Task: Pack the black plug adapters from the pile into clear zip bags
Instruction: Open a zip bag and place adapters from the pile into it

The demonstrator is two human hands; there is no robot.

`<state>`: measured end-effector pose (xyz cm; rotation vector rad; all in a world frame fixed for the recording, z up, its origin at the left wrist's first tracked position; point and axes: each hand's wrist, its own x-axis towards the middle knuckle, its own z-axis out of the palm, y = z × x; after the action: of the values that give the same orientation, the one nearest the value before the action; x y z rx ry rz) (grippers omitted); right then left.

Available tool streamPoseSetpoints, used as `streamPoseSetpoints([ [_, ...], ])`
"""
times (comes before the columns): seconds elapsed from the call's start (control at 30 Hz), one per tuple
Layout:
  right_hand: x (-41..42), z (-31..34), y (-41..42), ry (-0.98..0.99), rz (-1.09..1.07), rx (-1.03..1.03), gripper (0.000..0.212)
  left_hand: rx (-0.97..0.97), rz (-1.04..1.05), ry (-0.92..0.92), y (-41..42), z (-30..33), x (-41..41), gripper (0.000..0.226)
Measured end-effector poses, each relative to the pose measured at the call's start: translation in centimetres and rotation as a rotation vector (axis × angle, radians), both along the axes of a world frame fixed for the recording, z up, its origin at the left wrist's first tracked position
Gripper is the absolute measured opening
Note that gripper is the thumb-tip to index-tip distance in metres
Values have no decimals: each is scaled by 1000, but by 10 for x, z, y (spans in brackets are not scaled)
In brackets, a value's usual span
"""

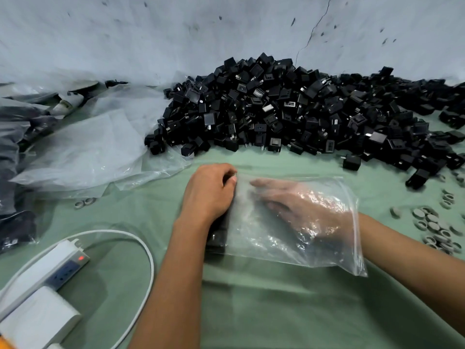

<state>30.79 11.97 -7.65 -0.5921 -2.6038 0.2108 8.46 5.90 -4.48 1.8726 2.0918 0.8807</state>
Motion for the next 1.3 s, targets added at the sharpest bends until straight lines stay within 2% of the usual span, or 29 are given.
streamPoseSetpoints([
  [0.03,9,7,-1,-50,-53,-106,49,-10,14,10,-1,0,0,18],
  [0.13,40,21,-2,-112,-129,-75,40,-31,51,30,-2,3,4,18],
  [0.23,63,27,-10,-4,-224,-142,24,-35,99,68,-3,3,7,20],
  [0.3,72,32,-9,112,-384,-242,13,-37,117,137,-4,4,10,23],
  [0.37,77,33,2,158,-649,-76,16,-62,111,248,-3,6,15,32],
  [0.43,76,36,8,78,-798,141,12,-137,104,286,-5,7,22,48],
  [0.47,78,36,12,26,-855,161,14,-178,98,288,-6,7,25,57],
  [0.57,90,30,32,-172,-933,6,50,-264,70,352,-11,0,33,74],
  [0.63,97,26,36,-203,-905,-87,52,-287,61,411,-13,-4,35,79],
  [0.77,115,29,32,-50,-812,-145,36,-299,61,454,-9,-8,33,85],
  [0.87,129,43,15,64,-695,-339,43,-282,70,461,-7,-11,32,88],
  [0.93,135,55,1,113,-595,-463,37,-268,73,465,-8,-12,32,88],
  [1.0,134,63,-14,115,-449,-588,26,-275,70,459,-8,-12,31,88],
  [1.07,126,64,-27,132,-334,-719,25,-285,71,446,-8,-11,32,87],
  [1.2,108,62,-37,155,-289,-936,38,-312,60,420,-10,-5,35,82],
  [1.3,98,66,-40,77,-260,-969,36,-311,75,387,-11,12,40,71],
])
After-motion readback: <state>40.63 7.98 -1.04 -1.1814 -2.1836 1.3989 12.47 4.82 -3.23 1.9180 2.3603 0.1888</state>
